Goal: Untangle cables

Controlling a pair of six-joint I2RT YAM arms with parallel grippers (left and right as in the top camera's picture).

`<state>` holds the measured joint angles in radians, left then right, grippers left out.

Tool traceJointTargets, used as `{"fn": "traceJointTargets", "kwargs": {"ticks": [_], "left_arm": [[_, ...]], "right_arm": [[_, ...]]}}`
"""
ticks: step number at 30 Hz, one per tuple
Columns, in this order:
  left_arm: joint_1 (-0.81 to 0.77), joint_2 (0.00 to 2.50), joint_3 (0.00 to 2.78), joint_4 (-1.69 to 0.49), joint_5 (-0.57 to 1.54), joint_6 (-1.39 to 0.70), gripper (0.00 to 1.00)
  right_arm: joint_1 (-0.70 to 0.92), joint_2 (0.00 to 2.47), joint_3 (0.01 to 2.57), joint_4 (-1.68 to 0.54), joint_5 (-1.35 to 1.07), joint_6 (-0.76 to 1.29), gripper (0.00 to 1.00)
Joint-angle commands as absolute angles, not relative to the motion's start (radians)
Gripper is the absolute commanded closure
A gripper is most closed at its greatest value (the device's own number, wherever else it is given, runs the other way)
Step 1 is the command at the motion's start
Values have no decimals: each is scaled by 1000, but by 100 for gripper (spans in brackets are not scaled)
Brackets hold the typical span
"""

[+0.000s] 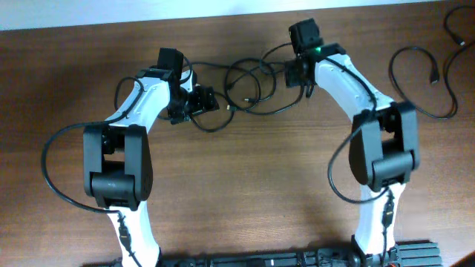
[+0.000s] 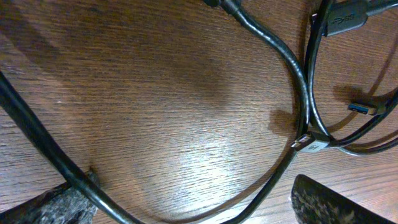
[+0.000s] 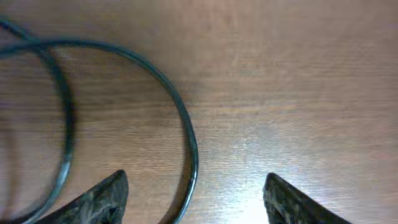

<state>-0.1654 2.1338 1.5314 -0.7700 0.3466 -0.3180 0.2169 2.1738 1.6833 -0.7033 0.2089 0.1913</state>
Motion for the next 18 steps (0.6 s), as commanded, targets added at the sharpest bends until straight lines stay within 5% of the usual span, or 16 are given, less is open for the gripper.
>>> {"fn": "traceJointTargets", "kwargs": {"ticks": [1,5,6,7,11,16,18], "left_arm": [[-161,2173,1503,-770,290,-326,1],[-161,2173,1503,-770,291,-326,1],[-161,2173,1503,-770,291,-326,1],[-161,2173,1503,-770,291,-326,1],[-161,2173,1502,-771,260,-324,4],[-161,2178,1501,-805,156,-325,15],[-161,2178,1489,-805,113,-338,34]], "right_arm": [[212,2238,1672,-707,210,250,42],[210,2305,1664,-733,52,249,58],[210,2310,1660,-766,4,249,91],[210,2310,1660,-850,-99,248,96],[210,2179,1661,-987,-303,161,96],[207,1694,1661,-1011,-64,147,96],[206,1545,1661,-1010,100,147,96]]}}
